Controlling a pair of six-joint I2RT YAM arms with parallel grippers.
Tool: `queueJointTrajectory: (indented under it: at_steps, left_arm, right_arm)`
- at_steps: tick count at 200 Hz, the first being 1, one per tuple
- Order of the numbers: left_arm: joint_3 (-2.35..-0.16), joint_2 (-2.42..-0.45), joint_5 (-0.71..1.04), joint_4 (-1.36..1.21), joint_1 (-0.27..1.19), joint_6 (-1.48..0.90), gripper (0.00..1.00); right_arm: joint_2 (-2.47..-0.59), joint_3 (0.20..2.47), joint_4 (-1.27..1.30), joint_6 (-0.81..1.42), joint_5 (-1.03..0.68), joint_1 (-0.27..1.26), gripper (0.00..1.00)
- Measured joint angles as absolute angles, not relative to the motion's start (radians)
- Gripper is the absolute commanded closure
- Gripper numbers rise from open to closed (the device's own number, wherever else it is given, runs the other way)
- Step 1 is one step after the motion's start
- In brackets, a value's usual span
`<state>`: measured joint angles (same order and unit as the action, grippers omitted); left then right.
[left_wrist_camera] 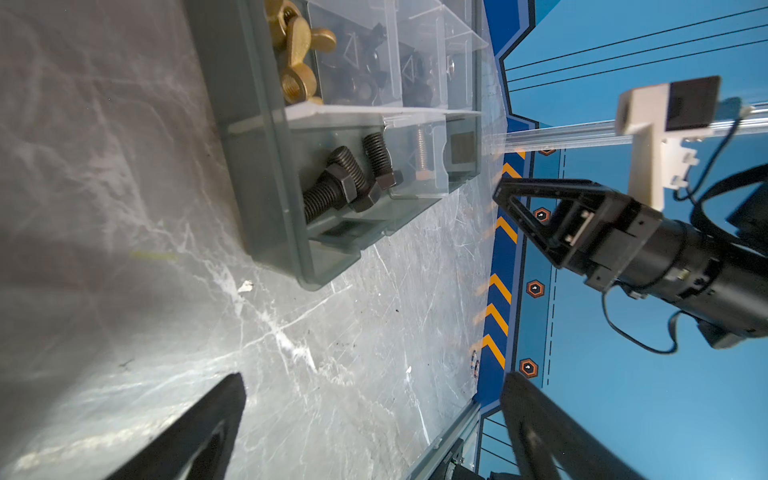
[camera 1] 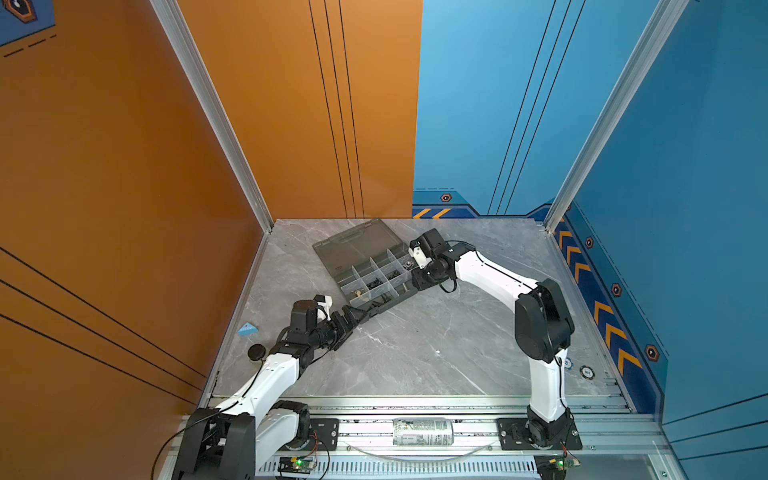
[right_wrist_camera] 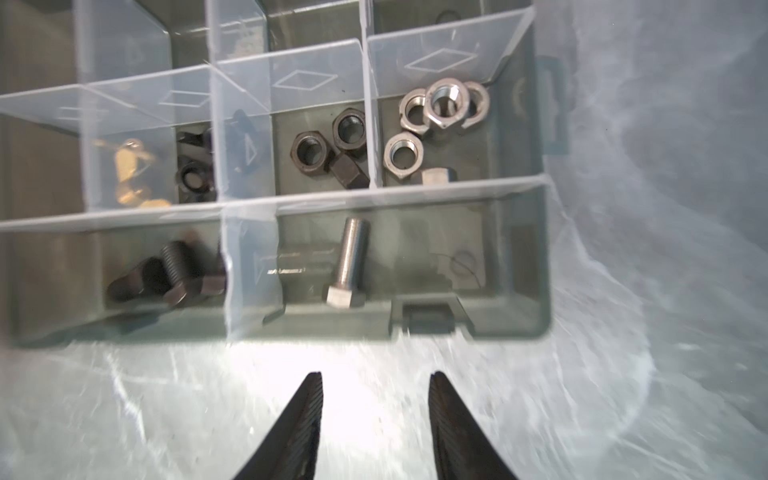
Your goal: Sort the screws and nuts into containers
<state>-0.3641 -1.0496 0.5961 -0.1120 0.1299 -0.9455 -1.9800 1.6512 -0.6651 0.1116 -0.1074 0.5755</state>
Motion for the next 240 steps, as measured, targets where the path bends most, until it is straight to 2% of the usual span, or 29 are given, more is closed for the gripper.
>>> queueJointTrajectory:
  at_steps: [69, 143, 183, 240]
  left_arm:
    - [-0.415, -1.053, 0.596, -0.066, 0.124, -0.907, 0.02]
    - [-0.510, -1.089, 0.563, -0.027, 0.120, -0.841, 0.02]
    - [-0.532, -1.075, 0.464, 0.006, 0.118, -0.779, 0.03]
    - [-0.543, -0.957, 0.263, 0.079, 0.118, -0.639, 0.02]
  right_arm:
    - [-1.738, 1.438, -0.662, 0.044, -0.062, 0.494, 0.52]
    - [-1.489, 1.173, -0.587, 0.022, -0.055, 0.288, 0.50]
    - [-1.389, 1.043, -0.495, 0.022, -0.059, 0.182, 0.50]
    - [-1.322, 0.902, -0.320, 0.038, -0.076, 0.049, 0.49]
